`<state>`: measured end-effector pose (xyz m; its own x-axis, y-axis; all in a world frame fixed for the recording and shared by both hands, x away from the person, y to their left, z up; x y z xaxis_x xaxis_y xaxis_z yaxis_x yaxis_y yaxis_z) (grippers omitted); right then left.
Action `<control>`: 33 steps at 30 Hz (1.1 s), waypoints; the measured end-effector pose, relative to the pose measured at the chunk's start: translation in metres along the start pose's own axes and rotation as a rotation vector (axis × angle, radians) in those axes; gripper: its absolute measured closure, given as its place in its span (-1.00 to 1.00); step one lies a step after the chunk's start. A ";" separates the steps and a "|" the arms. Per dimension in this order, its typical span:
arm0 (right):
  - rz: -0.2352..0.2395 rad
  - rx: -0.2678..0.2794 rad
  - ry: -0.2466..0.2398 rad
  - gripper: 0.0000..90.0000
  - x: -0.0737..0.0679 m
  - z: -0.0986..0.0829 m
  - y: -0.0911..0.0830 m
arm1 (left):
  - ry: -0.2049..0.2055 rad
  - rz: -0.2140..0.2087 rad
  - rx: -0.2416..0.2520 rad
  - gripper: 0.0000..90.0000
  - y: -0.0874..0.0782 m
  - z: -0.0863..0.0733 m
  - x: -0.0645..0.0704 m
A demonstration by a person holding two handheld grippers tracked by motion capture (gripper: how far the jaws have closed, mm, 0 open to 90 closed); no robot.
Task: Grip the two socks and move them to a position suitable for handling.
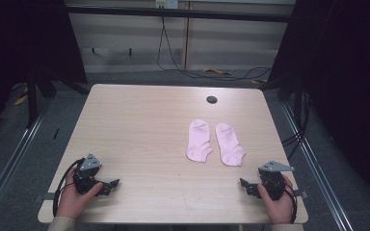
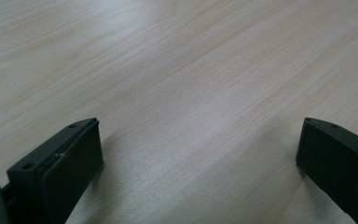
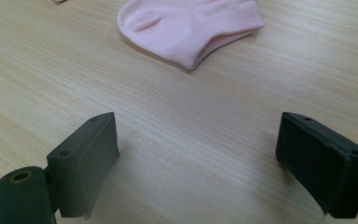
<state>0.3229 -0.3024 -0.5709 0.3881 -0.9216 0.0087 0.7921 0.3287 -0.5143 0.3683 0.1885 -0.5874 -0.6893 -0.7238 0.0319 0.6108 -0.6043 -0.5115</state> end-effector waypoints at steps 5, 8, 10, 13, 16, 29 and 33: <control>0.000 -0.002 0.002 -0.73 0.000 0.000 0.000 | 0.000 0.000 0.000 -1.00 0.000 0.000 0.000; -0.001 -0.003 0.003 -0.73 0.000 0.000 0.000 | 0.000 0.000 0.000 -1.00 0.000 0.000 0.000; -0.020 -0.002 0.012 -0.70 0.000 0.001 0.001 | 0.000 0.000 0.000 -1.00 0.000 0.000 0.000; -0.006 0.009 0.044 -0.67 -0.004 0.013 0.006 | -0.005 -0.001 0.001 -1.00 0.000 0.000 0.000; -0.030 0.044 0.055 -0.61 -0.003 0.036 0.015 | -0.005 -0.001 0.001 -1.00 0.000 0.000 0.000; -0.126 0.021 0.057 -0.45 -0.002 0.089 0.084 | -0.004 0.000 0.002 -1.00 0.001 0.000 0.000; -0.132 0.003 0.076 -0.40 0.000 0.088 0.104 | 0.000 -0.001 -0.001 -1.00 0.000 0.000 0.000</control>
<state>0.4468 -0.2499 -0.5488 0.2439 -0.9697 0.0111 0.8355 0.2043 -0.5102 0.3686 0.1883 -0.5874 -0.6901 -0.7230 0.0326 0.6096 -0.6050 -0.5122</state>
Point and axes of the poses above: each handheld gripper's, and its own axes: y roughly forward along the jaws, z roughly out of its top, x roughly to its right, the point moved 10 cm from there along y, roughly forward along the jaws, and after that the axes turned 14 degrees about x, right-handed, at the moved point
